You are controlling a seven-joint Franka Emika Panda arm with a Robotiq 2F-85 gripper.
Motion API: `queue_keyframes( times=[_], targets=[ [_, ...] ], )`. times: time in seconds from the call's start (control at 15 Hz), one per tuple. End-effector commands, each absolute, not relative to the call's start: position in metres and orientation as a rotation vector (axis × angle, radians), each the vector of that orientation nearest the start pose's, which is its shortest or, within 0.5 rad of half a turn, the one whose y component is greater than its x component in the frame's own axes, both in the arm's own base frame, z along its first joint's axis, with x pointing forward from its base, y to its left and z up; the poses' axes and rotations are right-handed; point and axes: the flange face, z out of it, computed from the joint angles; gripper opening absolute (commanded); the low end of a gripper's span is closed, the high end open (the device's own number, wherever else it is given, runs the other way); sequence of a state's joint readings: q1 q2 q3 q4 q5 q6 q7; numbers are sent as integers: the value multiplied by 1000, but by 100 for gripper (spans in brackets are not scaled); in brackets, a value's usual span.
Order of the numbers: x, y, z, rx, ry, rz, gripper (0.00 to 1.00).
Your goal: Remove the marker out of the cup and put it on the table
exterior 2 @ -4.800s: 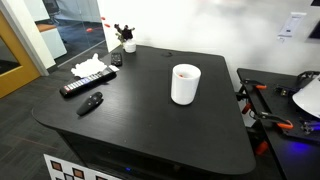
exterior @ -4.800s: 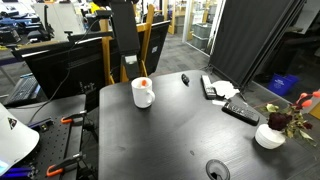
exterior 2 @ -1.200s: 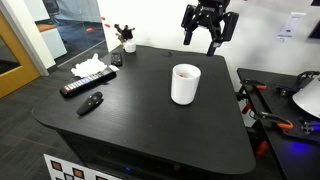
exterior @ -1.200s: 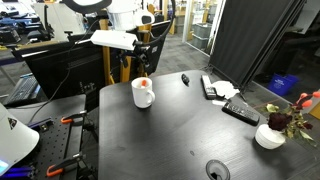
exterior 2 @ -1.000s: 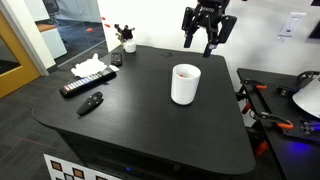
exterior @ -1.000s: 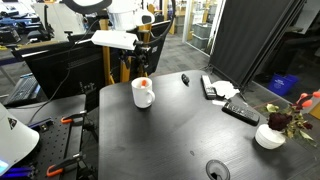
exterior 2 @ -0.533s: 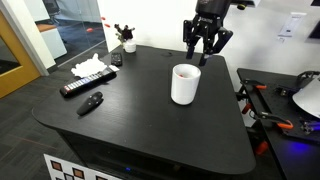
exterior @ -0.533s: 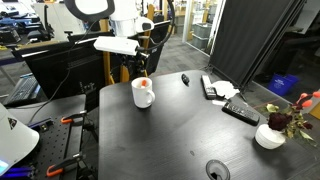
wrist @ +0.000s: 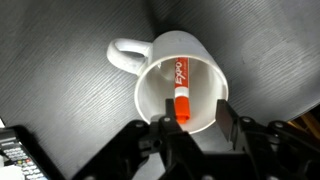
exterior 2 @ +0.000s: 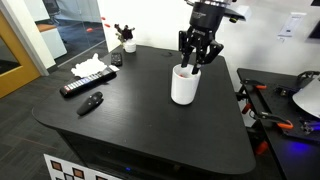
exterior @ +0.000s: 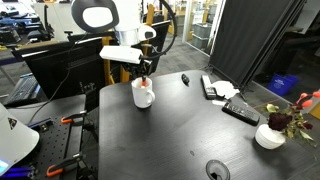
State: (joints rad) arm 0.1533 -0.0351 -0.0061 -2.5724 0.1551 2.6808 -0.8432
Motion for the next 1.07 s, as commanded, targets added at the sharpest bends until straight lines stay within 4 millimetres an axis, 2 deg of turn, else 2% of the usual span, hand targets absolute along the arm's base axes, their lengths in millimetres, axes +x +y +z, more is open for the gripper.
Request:
queue_keyframes(
  times=[0.0, 1.0],
  targets=[
    [464, 60, 282, -2826, -1304, -271, 48],
    [478, 60, 259, -2809, -1298, -299, 43]
  ],
)
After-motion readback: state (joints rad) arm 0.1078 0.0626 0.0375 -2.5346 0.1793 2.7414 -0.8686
